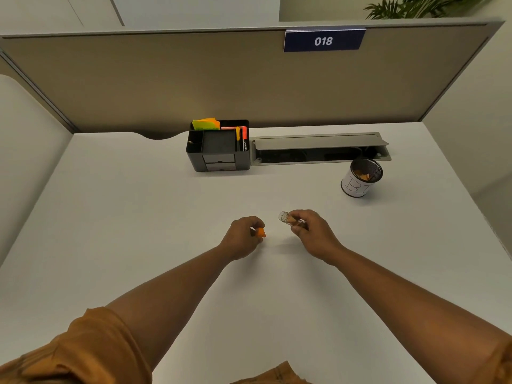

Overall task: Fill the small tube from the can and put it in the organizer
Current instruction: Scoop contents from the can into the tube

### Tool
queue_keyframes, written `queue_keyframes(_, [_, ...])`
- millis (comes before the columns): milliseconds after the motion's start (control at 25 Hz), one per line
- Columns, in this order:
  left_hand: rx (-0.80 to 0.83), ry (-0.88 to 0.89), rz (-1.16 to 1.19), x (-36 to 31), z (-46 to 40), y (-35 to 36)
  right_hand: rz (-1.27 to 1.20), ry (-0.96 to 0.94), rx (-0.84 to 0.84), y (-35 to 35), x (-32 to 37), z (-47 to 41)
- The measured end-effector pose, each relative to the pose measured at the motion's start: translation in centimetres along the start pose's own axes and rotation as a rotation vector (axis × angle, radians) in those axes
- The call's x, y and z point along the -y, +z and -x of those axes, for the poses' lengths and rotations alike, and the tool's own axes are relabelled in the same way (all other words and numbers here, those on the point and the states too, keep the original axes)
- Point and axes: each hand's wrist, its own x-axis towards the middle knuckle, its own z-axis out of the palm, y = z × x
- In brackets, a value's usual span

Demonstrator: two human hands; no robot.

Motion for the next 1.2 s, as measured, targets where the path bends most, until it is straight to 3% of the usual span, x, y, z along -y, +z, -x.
queue_keyframes(200, [0.023, 0.022, -0.112, 0.3, -0.8, 1.8, -0.166, 0.065, -0.139, -2.4, -1.1, -0.8])
queue_keyframes(360, [0.053, 0.129, -0.289, 0.2, -1.8, 2.9, -0.196, 0.084, -0.294, -5.0, -1.7, -2.2])
queue_keyframes(560, [0.063, 0.201, -0.396, 0.4, -2.4, 3.1, -0.224, 0.099, -0.369, -6.9, -2.3, -3.6])
queue_keyframes(1000, [0.076, 0.191, -0.408, 0.6, -2.4, 2.6, -0.232, 0.108, -0.366, -6.4, -2.6, -4.4])
queue_keyframes(1200, [0.084, 0.173, -0.34, -1.3, -3.8, 3.1, -0.204, 0.112, -0.473, -7.7, -2.7, -4.8])
